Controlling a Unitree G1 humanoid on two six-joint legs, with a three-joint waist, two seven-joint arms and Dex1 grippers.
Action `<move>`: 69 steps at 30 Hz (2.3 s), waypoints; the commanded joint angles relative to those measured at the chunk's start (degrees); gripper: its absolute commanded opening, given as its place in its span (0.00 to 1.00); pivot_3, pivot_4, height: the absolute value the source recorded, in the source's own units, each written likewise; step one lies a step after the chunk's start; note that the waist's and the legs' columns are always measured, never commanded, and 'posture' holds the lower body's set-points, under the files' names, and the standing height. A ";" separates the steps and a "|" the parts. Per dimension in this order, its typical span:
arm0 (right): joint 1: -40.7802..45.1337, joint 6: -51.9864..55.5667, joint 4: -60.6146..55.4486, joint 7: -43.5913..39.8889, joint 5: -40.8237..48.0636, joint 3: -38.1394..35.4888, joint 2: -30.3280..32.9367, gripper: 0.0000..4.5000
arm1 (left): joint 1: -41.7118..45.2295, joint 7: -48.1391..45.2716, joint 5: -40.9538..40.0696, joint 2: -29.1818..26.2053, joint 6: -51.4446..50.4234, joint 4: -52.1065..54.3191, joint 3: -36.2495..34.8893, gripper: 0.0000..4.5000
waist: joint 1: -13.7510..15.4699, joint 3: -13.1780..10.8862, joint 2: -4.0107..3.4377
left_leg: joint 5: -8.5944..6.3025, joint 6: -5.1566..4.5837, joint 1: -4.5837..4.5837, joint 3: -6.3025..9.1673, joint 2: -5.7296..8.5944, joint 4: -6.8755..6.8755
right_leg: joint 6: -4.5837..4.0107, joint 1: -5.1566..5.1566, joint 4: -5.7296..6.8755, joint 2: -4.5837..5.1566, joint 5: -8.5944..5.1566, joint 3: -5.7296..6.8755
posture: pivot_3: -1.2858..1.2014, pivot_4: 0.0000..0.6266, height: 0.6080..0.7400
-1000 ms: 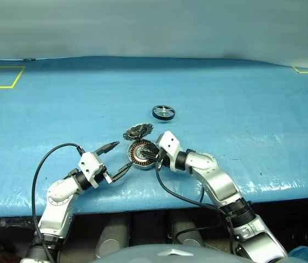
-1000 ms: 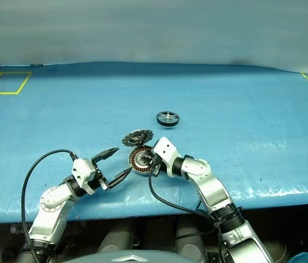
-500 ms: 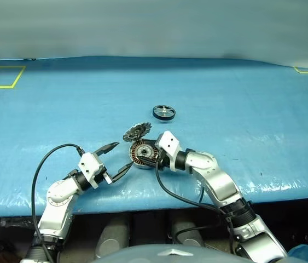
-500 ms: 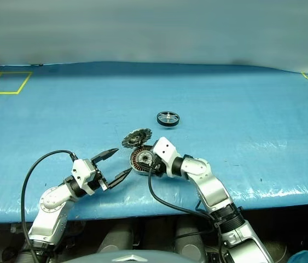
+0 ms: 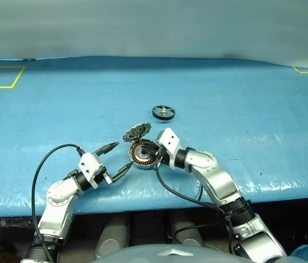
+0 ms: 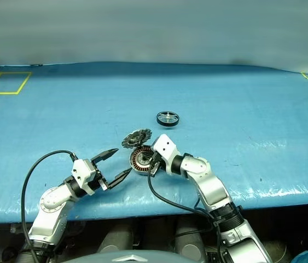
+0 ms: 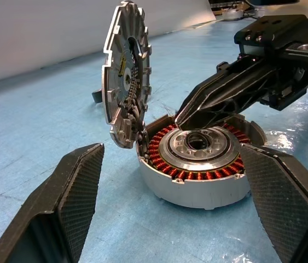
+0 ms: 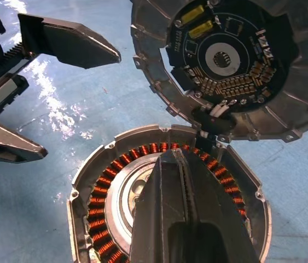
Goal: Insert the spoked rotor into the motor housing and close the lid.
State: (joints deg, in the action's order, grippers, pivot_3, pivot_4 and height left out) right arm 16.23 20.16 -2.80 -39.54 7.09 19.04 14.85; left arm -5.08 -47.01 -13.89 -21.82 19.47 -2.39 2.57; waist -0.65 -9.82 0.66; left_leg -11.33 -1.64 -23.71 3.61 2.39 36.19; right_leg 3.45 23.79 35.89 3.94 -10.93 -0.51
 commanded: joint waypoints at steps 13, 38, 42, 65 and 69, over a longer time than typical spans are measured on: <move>0.76 0.99 2.18 2.30 -6.39 3.50 1.57 0.01 | -0.57 1.18 0.24 -0.38 1.63 0.34 -0.67 0.94 | 0.00 0.21 -0.04 | 0.00 0.01 0.17 -0.01 -0.01 -0.01 | 0.00 -0.02 0.00 0.01 -0.01 0.00 | 0.52 0.24 1.00; -2.46 3.90 -8.18 2.55 -10.84 4.63 6.71 0.01 | -0.38 1.07 0.36 -0.04 1.60 -0.17 -0.16 0.94 | 0.12 0.36 0.01 | -0.01 0.02 0.19 0.01 0.01 0.00 | 0.01 -0.01 -0.03 0.23 -0.02 0.04 | 0.52 0.24 1.00; -1.79 4.67 -11.46 2.10 -9.55 3.16 6.65 0.01 | -0.30 1.11 0.45 0.01 1.74 -0.34 -0.13 0.94 | 0.10 0.36 0.00 | -0.01 0.01 0.11 0.01 0.01 0.00 | 0.01 -0.01 -0.03 0.22 -0.01 0.04 | 0.52 0.24 1.00; 1.16 3.84 -6.74 0.45 -8.91 4.66 2.46 0.01 | -0.90 2.02 0.66 -0.28 1.73 -0.36 -0.11 0.94 | -0.01 0.34 0.00 | 0.00 0.01 0.02 0.00 -0.01 -0.05 | 0.00 0.03 -0.02 0.11 -0.02 0.04 | 0.52 0.24 1.00; 0.71 3.52 -3.08 -0.01 -9.47 5.48 2.42 0.01 | -1.03 2.22 0.58 -0.40 1.75 -0.38 -0.27 0.94 | 0.00 0.34 0.00 | 0.00 0.01 0.02 0.00 0.01 -0.05 | 0.00 0.03 -0.03 0.10 -0.02 0.05 | 0.52 0.24 1.00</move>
State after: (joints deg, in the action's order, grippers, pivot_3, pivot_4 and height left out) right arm 16.99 23.87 -7.46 -39.31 -2.61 24.21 17.34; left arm -6.00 -45.04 -13.52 -21.94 20.30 -3.64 2.67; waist -0.64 -9.48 0.66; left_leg -11.33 -1.63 -23.66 3.61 2.40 36.13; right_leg 3.45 23.82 35.86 4.04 -10.95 -0.47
